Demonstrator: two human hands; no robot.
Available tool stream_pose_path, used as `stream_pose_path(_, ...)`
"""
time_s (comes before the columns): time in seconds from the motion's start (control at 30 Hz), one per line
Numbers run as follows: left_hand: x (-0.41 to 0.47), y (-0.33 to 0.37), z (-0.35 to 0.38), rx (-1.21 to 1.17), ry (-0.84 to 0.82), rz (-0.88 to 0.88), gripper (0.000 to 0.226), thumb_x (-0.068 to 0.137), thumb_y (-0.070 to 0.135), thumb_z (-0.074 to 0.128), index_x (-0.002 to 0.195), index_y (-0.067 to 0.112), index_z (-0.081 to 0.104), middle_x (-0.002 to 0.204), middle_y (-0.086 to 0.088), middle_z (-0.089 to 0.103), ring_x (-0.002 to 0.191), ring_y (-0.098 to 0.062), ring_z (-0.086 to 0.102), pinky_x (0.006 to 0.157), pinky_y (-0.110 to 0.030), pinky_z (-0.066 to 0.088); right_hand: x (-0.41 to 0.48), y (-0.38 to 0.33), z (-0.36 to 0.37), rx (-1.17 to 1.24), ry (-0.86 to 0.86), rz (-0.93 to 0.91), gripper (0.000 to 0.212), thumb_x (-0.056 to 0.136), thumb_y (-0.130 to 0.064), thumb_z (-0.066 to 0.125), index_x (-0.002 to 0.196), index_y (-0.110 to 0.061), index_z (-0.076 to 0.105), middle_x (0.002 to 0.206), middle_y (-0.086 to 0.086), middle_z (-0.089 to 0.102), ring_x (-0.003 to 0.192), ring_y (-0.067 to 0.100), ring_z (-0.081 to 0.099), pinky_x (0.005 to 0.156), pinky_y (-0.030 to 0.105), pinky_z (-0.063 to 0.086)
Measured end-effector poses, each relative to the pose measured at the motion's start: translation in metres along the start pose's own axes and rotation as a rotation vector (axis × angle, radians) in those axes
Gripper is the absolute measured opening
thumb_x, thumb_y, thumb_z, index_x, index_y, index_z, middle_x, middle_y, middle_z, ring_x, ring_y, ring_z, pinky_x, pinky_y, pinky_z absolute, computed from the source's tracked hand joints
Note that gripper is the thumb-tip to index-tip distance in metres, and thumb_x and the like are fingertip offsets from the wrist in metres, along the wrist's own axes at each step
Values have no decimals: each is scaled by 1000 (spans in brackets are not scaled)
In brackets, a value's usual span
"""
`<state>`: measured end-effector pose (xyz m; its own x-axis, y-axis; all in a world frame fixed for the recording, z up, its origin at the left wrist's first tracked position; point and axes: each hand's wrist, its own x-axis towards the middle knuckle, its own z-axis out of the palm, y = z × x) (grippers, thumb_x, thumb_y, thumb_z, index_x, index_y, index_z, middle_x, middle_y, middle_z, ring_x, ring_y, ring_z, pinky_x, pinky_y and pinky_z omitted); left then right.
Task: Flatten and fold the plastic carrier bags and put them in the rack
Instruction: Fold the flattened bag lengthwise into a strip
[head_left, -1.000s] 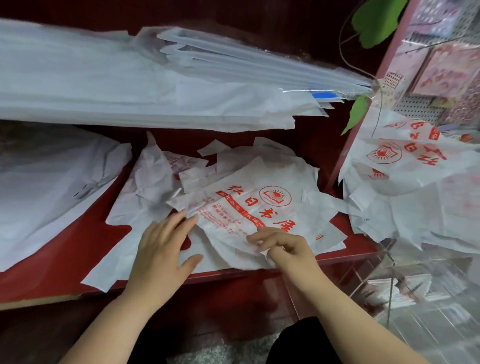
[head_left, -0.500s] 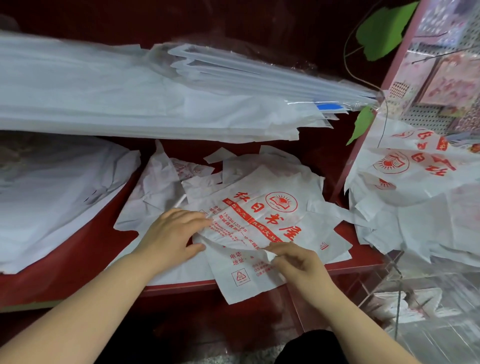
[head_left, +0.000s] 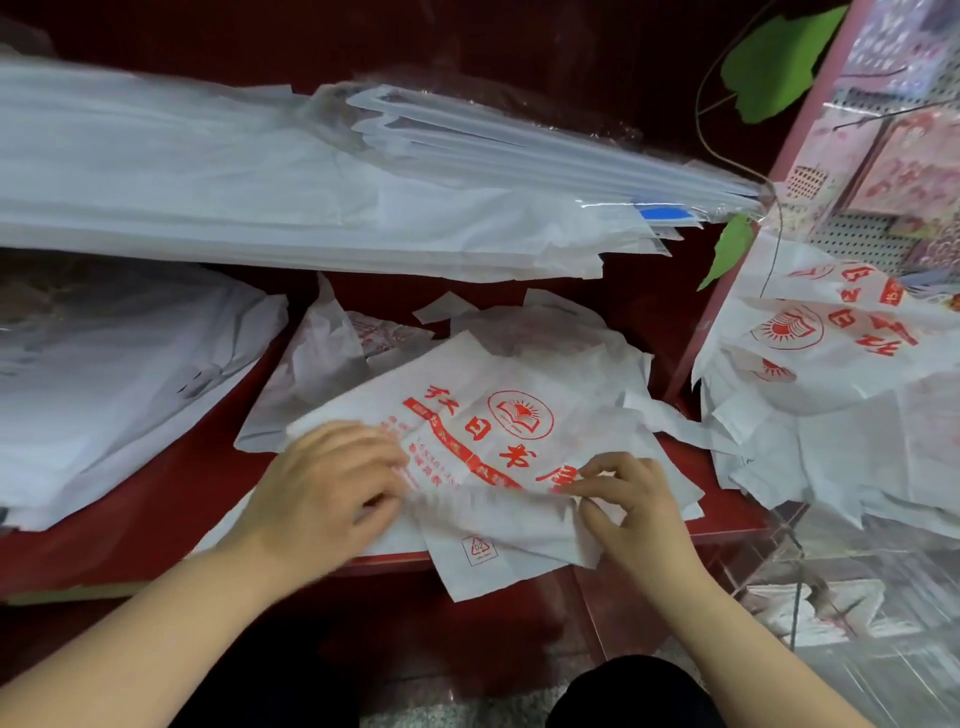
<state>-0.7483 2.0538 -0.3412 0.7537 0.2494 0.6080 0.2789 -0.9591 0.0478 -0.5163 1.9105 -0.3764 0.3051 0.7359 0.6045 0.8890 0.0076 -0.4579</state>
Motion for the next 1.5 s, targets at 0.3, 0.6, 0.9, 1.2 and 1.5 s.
stream_pose_path(0.3, -62, 49, 18, -131, -210, -102, 71, 96, 52, 12, 61, 32, 70, 70, 23, 65, 82, 3, 51, 79, -14, 38, -10, -5, -11, 133, -244, 102, 30, 70, -25, 47, 81, -18, 73, 89, -23, 54, 92, -15, 49, 78, 0, 36)
stream_pose_path(0.6, 10, 14, 28, -321, -168, -595, 38, 90, 44, 48, 111, 17, 64, 116, 11, 58, 109, -4, 48, 86, -15, 30, 53, 9, -25, -6, -246, 826, 33, 90, -15, 51, 107, 13, 56, 106, 27, 61, 104, 38, 54, 81, 35, 40)
stream_pose_path(0.9, 89, -57, 72, -411, -277, -1022, 57, 87, 26, 61, 136, 5, 40, 136, -14, 47, 122, -29, 47, 94, -32, 39, 90, 25, -7, 235, -296, 1012, 9, 82, -2, 59, 90, -5, 58, 75, 12, 54, 54, 20, 48, 41, 19, 40)
stream_pose_path(1.2, 112, -87, 76, -787, -126, -1091, 35, 85, -2, 58, 121, -2, 55, 80, -9, 60, 44, -6, 56, 42, -13, 40, 97, 38, 7, 440, -71, 910, 32, 82, 8, 54, 111, -5, 58, 45, 2, 47, 23, 4, 37, 30, 12, 29)
stream_pose_path(1.5, 72, -68, 33, -824, -110, -792, 29, 82, -13, 52, 87, 11, 66, 60, 19, 64, 56, -1, 54, 54, -6, 40, 84, 27, 0, 567, -60, 521, 30, 83, 11, 55, 99, -13, 62, 82, -12, 65, 67, -6, 62, 68, 8, 49)
